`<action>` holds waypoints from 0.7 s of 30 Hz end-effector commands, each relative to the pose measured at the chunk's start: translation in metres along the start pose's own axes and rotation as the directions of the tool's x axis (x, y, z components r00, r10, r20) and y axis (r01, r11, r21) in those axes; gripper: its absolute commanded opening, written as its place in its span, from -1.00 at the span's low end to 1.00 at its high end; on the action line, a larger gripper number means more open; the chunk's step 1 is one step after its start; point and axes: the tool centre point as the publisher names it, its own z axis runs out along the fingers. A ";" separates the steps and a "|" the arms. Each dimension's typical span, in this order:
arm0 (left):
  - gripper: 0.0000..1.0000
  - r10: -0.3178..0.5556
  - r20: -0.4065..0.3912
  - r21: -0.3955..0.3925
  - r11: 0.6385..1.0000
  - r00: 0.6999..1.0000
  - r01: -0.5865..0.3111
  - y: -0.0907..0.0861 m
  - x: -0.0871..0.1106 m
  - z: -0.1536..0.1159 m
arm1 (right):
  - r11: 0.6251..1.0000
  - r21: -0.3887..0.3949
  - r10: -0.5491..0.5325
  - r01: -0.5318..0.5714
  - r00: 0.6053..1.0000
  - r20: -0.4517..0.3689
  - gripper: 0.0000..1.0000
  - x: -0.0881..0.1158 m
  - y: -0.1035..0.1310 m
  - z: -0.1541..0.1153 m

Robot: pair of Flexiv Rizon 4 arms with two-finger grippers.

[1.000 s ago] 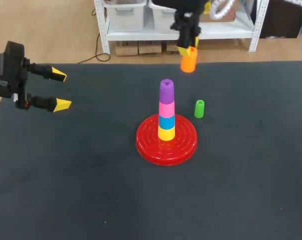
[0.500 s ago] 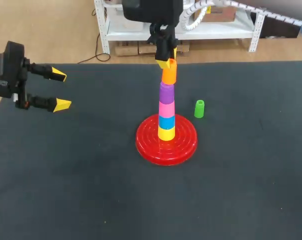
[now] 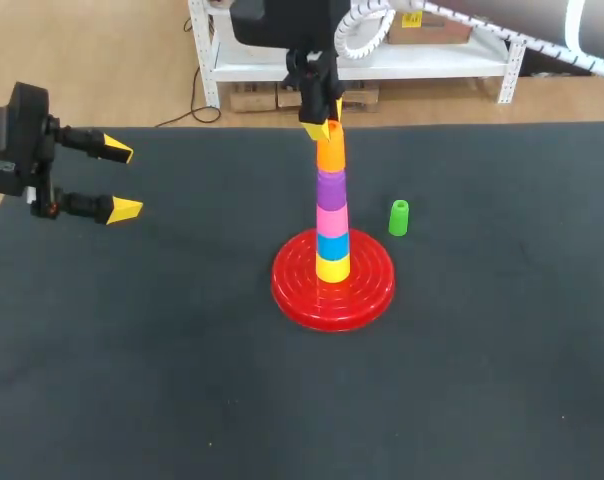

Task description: Pick up and stack the cylinders on the red base in this order: pink,purple,orange,green

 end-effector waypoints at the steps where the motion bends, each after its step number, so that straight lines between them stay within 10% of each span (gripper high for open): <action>1: 1.00 0.003 0.005 -0.001 1.000 1.000 -0.003 0.000 0.001 0.000 | 1.000 -0.014 -0.001 0.001 1.000 -0.004 -1.00 0.000 -0.002 0.005; 21: 1.00 0.003 0.005 -0.001 1.000 1.000 -0.003 0.000 0.001 0.000 | 0.999 -0.044 -0.011 0.011 1.000 0.008 -1.00 0.014 0.007 0.008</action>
